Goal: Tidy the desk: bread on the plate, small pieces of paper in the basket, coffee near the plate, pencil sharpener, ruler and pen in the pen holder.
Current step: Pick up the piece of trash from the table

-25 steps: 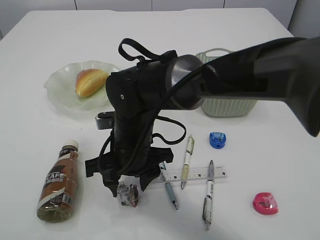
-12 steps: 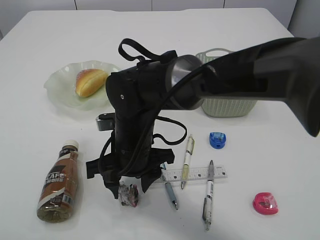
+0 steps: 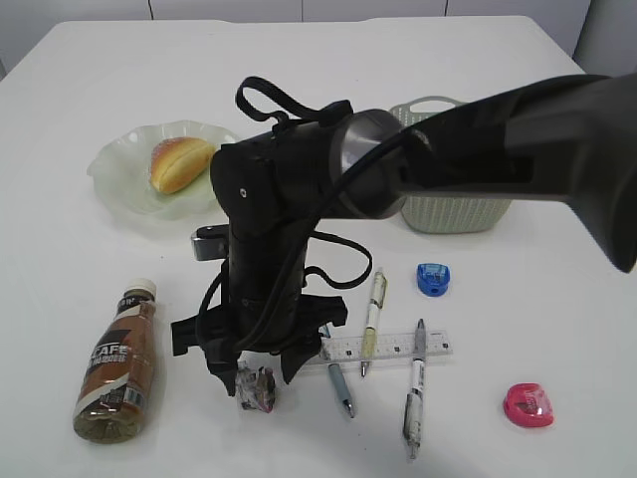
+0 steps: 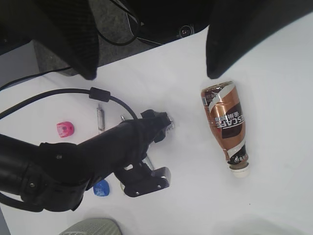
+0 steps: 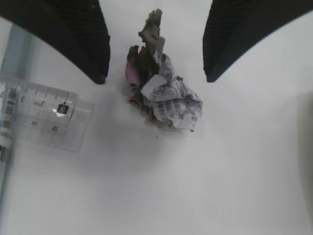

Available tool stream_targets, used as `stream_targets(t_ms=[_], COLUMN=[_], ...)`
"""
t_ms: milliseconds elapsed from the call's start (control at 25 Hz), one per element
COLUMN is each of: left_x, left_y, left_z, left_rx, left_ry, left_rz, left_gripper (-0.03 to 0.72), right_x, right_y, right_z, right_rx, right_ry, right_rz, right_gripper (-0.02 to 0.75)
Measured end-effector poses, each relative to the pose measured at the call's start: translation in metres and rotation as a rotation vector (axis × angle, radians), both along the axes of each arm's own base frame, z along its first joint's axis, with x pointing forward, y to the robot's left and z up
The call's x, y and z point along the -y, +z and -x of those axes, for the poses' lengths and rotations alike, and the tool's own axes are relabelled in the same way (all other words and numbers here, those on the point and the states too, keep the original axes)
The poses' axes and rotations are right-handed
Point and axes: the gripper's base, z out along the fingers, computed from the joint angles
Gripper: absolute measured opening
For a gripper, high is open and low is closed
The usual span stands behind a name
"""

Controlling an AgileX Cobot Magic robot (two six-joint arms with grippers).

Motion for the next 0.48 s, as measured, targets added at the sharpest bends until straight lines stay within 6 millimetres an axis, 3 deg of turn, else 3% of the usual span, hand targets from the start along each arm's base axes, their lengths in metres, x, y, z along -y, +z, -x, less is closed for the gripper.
stream_targets(t_ms=[480], left_x=[0.0], left_y=[0.0], left_z=[0.0], left_rx=[0.0], left_ry=[0.0], left_rz=[0.0], left_gripper=[0.498], right_x=[-0.002], right_y=[-0.013], right_z=[0.001], right_rx=[-0.042], right_ry=[-0.014], right_rz=[0.002], right_gripper=[0.474])
